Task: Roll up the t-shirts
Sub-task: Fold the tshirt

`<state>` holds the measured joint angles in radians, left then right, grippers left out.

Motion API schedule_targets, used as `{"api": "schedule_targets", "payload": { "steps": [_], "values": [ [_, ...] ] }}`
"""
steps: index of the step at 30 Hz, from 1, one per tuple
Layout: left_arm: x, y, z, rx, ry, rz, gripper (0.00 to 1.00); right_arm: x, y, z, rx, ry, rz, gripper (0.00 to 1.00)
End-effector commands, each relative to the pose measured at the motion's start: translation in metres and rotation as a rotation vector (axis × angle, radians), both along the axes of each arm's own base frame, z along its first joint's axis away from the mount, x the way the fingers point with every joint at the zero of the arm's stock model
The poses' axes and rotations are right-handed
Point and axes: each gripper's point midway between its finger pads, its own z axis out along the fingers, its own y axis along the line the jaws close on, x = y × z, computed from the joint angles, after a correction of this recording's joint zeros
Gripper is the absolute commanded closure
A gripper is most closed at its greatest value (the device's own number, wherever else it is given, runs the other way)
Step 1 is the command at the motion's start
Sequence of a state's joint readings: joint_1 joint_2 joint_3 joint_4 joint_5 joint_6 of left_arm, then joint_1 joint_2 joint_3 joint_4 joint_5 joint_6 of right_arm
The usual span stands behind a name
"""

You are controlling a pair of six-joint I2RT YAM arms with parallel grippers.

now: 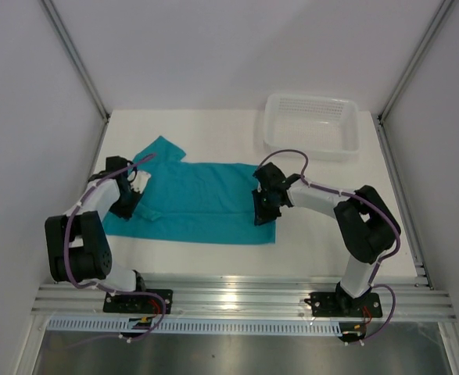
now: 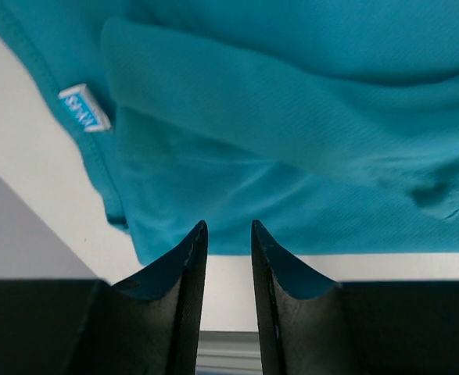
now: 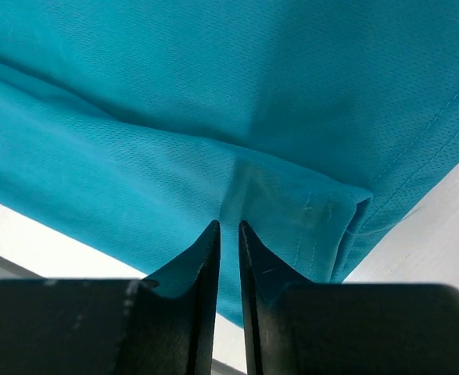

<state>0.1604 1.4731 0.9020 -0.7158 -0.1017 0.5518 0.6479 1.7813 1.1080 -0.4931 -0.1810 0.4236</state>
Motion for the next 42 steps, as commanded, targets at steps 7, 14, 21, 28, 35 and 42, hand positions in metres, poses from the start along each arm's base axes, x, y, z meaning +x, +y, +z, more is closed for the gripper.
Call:
{"api": "schedule_targets", "payload": {
  "steps": [7,14,21,28,35,42],
  "values": [
    [0.028,-0.015,-0.013,-0.012,-0.015,-0.019,0.67,-0.001,0.000,0.001,0.035,-0.034,-0.013,0.82],
    [0.043,-0.025,-0.008,-0.051,-0.040,-0.006,0.64,-0.003,-0.004,-0.007,0.017,-0.020,-0.014,0.83],
    [0.050,-0.032,-0.008,-0.070,-0.054,-0.011,0.62,-0.002,-0.010,-0.009,0.010,-0.019,-0.024,0.83],
    [0.065,-0.032,-0.009,-0.066,-0.068,-0.009,0.61,0.002,-0.011,-0.009,0.012,-0.019,-0.032,0.83],
    [0.085,-0.037,0.001,-0.087,-0.129,-0.003,0.59,0.000,-0.012,-0.011,0.008,-0.009,-0.033,0.83],
    [0.097,-0.040,0.001,-0.093,-0.139,-0.010,0.58,0.000,-0.013,-0.011,0.006,-0.009,-0.035,0.83]
  ]
}}
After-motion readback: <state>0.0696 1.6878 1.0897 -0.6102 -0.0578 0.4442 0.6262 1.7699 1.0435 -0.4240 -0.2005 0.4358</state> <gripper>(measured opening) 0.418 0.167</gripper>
